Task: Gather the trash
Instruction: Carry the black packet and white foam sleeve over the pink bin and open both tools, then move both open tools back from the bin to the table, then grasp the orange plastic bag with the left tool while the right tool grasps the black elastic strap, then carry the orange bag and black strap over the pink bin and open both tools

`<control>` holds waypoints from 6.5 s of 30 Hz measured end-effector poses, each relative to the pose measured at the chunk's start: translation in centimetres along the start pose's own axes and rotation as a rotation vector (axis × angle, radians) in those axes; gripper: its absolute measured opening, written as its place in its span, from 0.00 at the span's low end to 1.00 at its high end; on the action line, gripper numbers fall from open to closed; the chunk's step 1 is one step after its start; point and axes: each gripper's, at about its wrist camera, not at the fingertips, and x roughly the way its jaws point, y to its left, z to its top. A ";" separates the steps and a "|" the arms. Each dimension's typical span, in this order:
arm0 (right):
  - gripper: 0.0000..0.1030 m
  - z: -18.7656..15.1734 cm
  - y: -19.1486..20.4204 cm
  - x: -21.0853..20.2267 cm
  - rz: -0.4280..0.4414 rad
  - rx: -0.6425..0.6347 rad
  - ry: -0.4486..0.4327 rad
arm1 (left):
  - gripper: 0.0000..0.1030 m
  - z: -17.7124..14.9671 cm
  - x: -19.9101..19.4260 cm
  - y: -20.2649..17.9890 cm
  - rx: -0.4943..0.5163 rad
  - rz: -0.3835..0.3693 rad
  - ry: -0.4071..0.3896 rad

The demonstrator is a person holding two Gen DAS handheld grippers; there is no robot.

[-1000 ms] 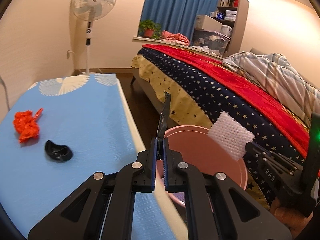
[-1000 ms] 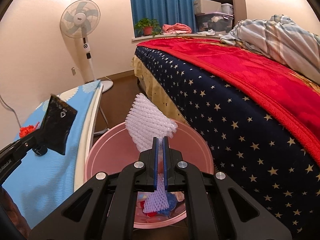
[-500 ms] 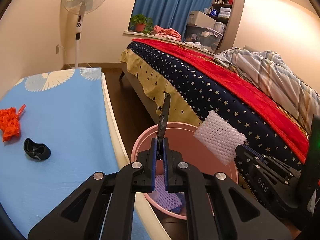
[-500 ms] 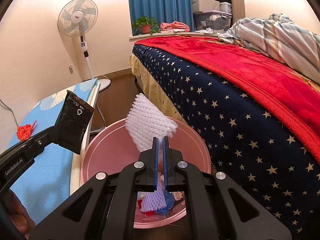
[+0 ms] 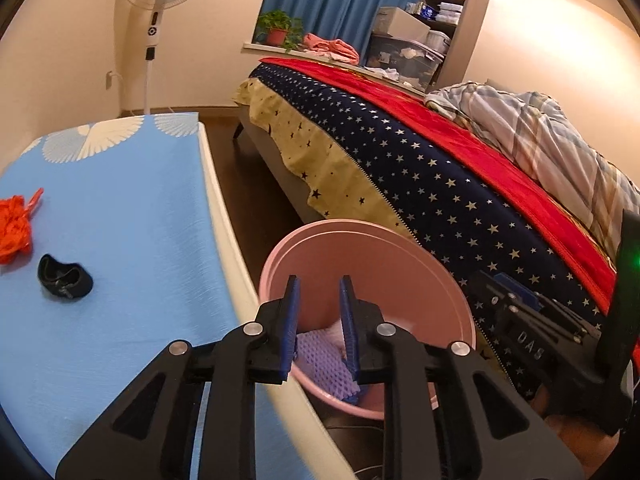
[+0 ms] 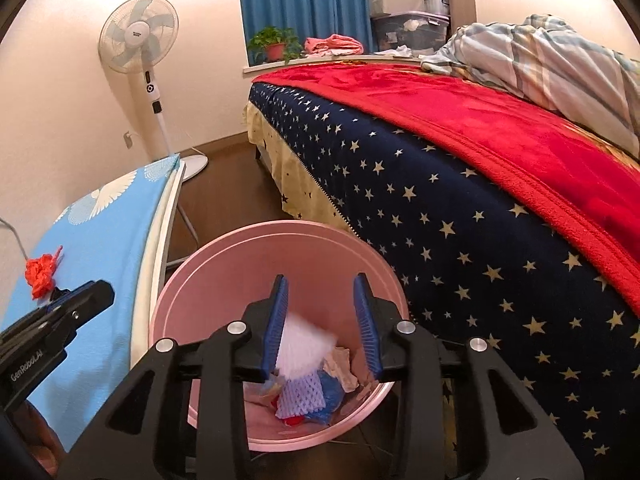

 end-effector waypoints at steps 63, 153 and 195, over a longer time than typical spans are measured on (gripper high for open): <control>0.30 -0.1 18.0 0.1 0.367 -0.168 -0.016 | 0.20 -0.1 -9.9 24.6 -0.184 0.348 -0.104; 0.03 -0.4 6.5 -5.4 0.353 -0.030 0.003 | 0.06 -2.9 -14.7 11.4 -0.026 0.244 -0.189; 0.03 0.8 -1.7 -2.0 0.164 0.108 -0.031 | 0.06 -0.1 -5.9 4.0 0.082 0.148 -0.117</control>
